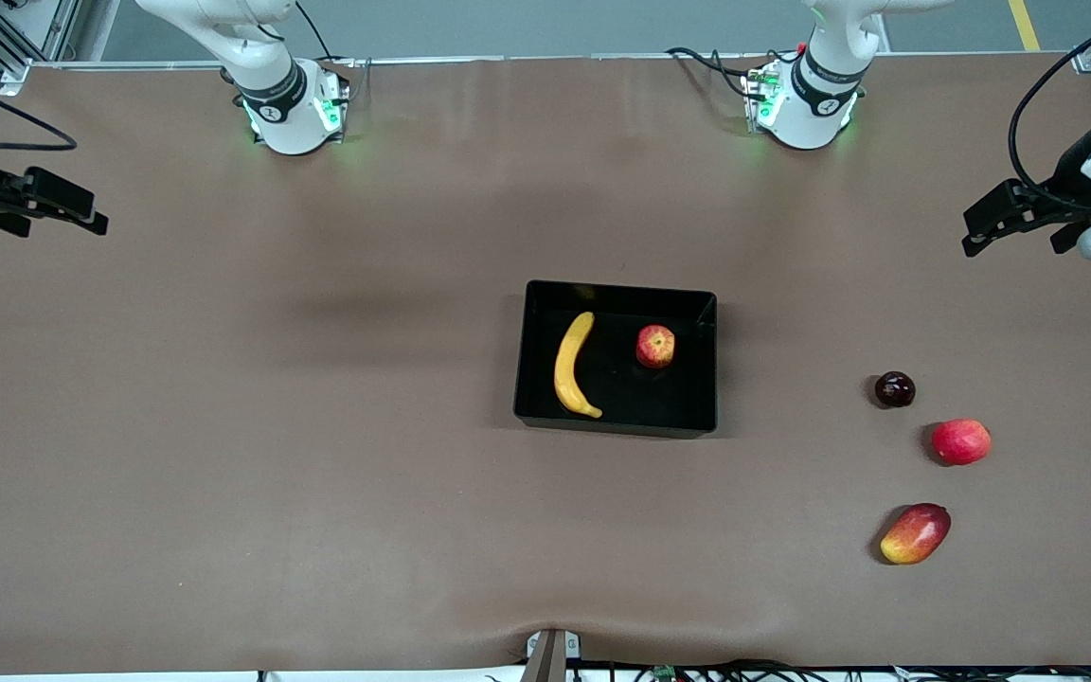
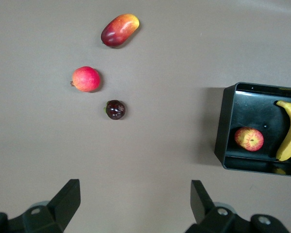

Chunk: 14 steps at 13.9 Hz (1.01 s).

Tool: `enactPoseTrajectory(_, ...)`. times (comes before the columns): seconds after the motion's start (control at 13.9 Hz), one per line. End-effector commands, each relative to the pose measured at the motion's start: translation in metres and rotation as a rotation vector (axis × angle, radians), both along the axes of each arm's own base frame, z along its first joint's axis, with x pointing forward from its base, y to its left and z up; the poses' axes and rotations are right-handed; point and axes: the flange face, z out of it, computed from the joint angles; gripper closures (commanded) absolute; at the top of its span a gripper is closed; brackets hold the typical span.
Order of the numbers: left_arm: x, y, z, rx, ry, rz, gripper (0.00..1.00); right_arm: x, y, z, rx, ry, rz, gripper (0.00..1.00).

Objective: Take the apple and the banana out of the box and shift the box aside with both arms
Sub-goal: 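Move the left gripper over the red apple inside the black tray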

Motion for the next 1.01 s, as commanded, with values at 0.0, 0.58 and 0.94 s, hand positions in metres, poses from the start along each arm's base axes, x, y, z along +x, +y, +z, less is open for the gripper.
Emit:
enactPoseTrajectory(0.0, -0.003, -0.001, 0.006, -0.003, 0.007, -0.008, 0.0, 0.004, 0.007, 0.006, 0.035, -0.008, 0.008, 0.0)
enactPoseTrajectory(0.58, 0.022, -0.039, -0.029, 0.066, 0.051, -0.06, 0.0, 0.012, -0.001, 0.002, 0.04, -0.006, -0.006, 0.0)
enactPoseTrajectory(0.94, 0.049, -0.122, -0.103, 0.019, 0.072, -0.004, 0.0, 0.016, -0.001, -0.003, 0.042, -0.002, -0.005, 0.0)
